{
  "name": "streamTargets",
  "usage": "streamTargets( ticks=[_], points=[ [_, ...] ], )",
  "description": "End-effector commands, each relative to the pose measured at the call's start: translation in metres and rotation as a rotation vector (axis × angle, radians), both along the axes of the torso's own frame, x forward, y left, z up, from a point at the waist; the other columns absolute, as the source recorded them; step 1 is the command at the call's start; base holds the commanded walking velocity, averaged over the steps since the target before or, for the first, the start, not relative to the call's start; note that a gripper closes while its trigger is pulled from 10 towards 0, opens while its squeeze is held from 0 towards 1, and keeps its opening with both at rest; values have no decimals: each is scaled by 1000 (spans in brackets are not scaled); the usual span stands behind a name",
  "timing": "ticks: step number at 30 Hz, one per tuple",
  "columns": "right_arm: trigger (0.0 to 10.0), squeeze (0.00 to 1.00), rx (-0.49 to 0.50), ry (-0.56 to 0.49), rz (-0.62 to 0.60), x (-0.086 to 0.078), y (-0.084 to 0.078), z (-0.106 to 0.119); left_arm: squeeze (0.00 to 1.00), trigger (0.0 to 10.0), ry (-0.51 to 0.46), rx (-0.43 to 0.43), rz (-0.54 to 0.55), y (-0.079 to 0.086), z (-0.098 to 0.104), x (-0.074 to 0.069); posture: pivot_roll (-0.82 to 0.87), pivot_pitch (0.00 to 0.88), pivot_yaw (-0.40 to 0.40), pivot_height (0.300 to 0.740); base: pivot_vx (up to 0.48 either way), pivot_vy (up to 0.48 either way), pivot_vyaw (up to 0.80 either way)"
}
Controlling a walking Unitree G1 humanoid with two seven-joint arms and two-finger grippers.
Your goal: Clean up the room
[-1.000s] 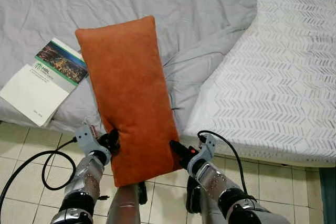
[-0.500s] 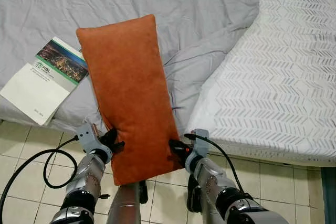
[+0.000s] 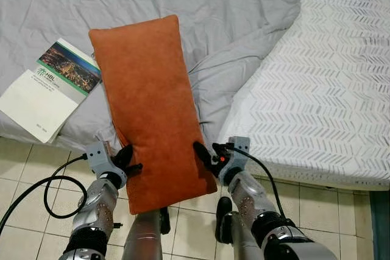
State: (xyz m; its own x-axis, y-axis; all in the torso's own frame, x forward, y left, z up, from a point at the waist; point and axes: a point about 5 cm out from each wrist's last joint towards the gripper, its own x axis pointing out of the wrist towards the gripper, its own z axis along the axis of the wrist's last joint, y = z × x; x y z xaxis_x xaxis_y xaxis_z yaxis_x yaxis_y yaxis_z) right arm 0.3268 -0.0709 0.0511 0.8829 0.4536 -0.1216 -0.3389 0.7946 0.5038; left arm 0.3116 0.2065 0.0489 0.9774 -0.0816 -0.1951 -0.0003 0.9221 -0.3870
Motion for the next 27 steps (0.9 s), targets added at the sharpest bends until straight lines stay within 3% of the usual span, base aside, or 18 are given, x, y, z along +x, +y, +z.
streamTargets(
  ticks=[1, 6, 15, 21, 22, 25, 27],
  points=[
    [10000, 1000, 53, 75, 13, -10, 0, -14, 0, 0, 85, -1, -19, -3, -19, -14, 148, 568, -45, 740, 0, 0, 0],
    [10000, 1000, 84, 50, 91, -8, 0, -10, 0, 0, 69, 18, -26, 2, -14, -17, 180, 583, -28, 740, 0, 0, 0],
    [10000, 1000, -178, -137, 393, -1, -11, 8, 0, 0, 23, 54, -59, 7, -1, -17, 190, 602, -24, 740, 0, 0, 0],
    [10000, 969, -334, -211, 497, -1, -21, 12, 0, 0, 18, 58, -68, 7, 1, -18, 178, 604, -28, 740, 0, 0, 0],
    [10000, 0, -348, -189, 538, -5, -22, 6, 0, 0, 21, 58, -70, 6, 0, -19, 173, 604, -30, 740, 0, 0, 0],
    [10000, 0, -361, -133, 575, -16, -23, -8, 0, 0, 34, 62, -72, 4, -2, -20, 167, 604, -31, 740, 0, 0, 0],
    [10000, 0, -316, -88, 544, -20, -19, -15, 0, 0, 40, 62, -74, 2, -3, -20, 165, 608, -28, 740, 0, 0, 0]
  ],
)
